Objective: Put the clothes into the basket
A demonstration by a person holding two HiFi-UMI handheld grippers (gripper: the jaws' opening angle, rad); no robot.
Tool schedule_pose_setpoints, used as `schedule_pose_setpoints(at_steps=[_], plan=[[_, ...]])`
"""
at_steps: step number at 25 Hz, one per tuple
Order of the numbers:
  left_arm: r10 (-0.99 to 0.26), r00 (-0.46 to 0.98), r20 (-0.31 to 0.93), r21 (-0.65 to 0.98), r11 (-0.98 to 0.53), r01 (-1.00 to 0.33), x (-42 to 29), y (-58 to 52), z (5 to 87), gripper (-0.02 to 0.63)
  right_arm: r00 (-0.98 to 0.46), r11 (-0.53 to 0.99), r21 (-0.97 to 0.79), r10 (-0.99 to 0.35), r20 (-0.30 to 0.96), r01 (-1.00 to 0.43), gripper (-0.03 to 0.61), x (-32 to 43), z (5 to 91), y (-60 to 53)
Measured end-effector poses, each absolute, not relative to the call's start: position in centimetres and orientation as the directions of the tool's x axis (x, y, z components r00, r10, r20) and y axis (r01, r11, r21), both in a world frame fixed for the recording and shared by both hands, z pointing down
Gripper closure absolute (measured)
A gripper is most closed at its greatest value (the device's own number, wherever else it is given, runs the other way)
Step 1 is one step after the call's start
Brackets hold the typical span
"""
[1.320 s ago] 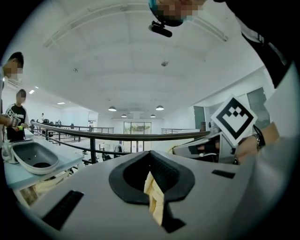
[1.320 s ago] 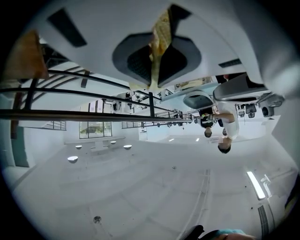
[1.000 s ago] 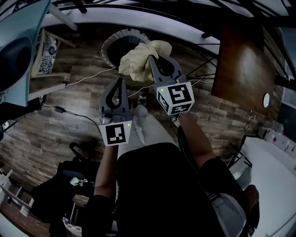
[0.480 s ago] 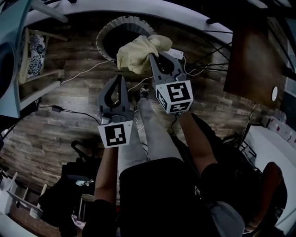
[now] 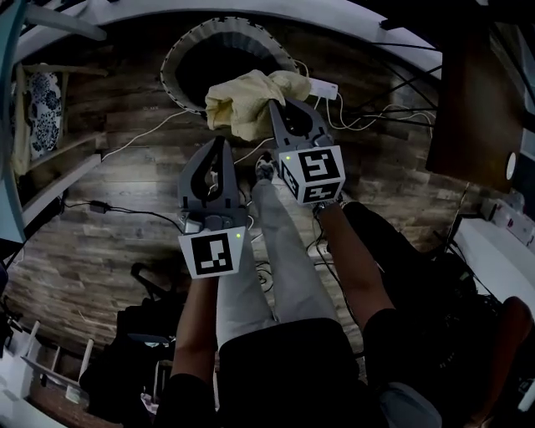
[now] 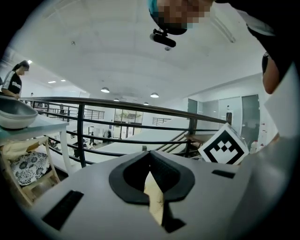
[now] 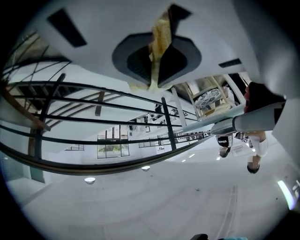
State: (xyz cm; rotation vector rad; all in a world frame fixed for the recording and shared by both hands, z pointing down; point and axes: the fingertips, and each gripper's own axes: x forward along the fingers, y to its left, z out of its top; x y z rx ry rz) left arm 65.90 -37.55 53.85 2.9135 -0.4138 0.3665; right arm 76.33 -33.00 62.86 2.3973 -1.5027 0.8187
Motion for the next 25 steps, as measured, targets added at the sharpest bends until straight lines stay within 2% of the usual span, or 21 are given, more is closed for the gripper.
schedule_pose_setpoints(at_steps=[23,25], plan=[[-0.227,0.914,0.335,0.167,-0.941,-0.294,66.3,-37.5,62.0,0.601,0.253,-0.550,-0.189,-0.626,0.738,-0.813,0.544,74.9,78.4,-29.8],[-0.226,0.915,0.336,0.170,-0.940,-0.295,66.3,-37.4,62.1,0.600,0.231,-0.554,-0.207,-0.617,0.752,-0.807,0.495,74.6,79.2,-29.4]])
